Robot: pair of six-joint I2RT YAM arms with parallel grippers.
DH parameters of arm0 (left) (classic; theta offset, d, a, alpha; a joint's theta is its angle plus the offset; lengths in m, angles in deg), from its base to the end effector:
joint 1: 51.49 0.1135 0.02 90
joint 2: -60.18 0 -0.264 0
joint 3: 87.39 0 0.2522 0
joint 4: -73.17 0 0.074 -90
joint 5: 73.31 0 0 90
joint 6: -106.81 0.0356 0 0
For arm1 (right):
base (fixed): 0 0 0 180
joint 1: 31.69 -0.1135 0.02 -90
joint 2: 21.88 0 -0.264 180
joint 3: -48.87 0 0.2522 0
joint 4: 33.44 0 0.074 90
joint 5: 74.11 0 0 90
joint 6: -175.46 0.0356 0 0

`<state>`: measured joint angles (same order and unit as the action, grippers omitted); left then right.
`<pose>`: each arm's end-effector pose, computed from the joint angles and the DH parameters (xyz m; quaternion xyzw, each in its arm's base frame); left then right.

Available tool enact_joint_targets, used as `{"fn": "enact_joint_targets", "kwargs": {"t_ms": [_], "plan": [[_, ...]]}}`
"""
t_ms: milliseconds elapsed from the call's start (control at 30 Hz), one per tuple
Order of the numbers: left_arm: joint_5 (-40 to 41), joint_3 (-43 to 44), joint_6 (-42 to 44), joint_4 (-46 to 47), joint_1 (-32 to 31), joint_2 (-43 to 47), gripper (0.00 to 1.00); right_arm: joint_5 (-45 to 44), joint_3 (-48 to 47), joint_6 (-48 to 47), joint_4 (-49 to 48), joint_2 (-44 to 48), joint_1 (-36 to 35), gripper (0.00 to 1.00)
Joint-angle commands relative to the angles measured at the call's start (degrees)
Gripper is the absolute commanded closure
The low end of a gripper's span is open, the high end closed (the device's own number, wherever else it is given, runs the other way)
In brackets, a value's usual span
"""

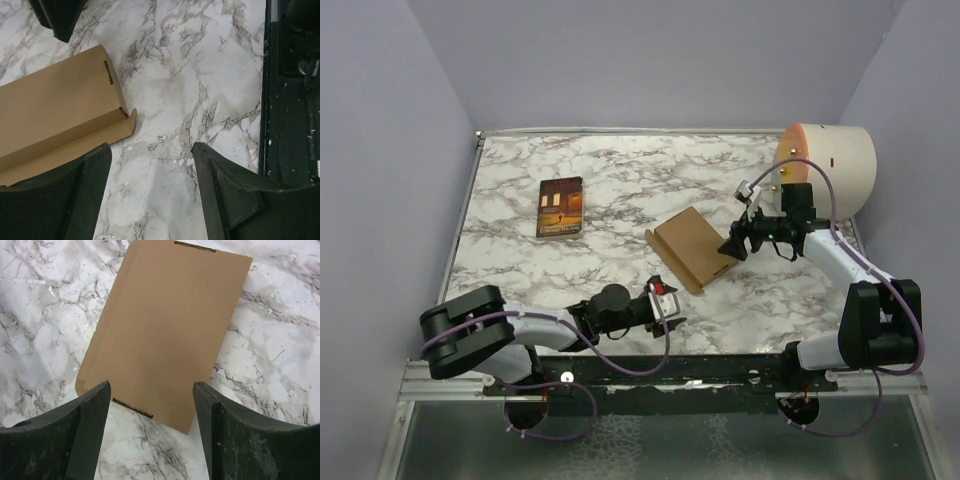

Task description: Fold the paper box

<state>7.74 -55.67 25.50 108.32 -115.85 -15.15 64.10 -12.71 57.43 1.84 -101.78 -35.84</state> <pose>0.1005 -0.2221 0.1789 0.4903 0.5764 -0.3562 0.5481 0.2685 0.0461 0.2155 -0.3629 0.7978 0.3206 0.3592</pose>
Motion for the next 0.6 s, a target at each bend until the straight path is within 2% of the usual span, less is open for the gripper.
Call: {"fn": "enact_joint_targets", "kwargs": {"t_ms": [0,133,367,567], "plan": [[6.84,2.69,4.66,9.35,-2.33,-8.91,0.31,-3.12,-0.35,2.01,-3.1,-0.91,0.58,0.32],[8.61,5.52,4.44,12.64,-2.59,-16.45,0.37,-5.08,0.02,2.81,-4.32,-1.41,0.63,0.32],[11.02,10.68,3.48,11.98,-2.61,-24.46,0.52,-6.36,-0.09,4.45,-5.0,-2.83,0.71,0.35],[10.8,12.46,3.24,12.03,-2.62,-28.11,0.55,-6.81,0.1,5.77,-5.62,-3.08,0.71,0.35]]}}
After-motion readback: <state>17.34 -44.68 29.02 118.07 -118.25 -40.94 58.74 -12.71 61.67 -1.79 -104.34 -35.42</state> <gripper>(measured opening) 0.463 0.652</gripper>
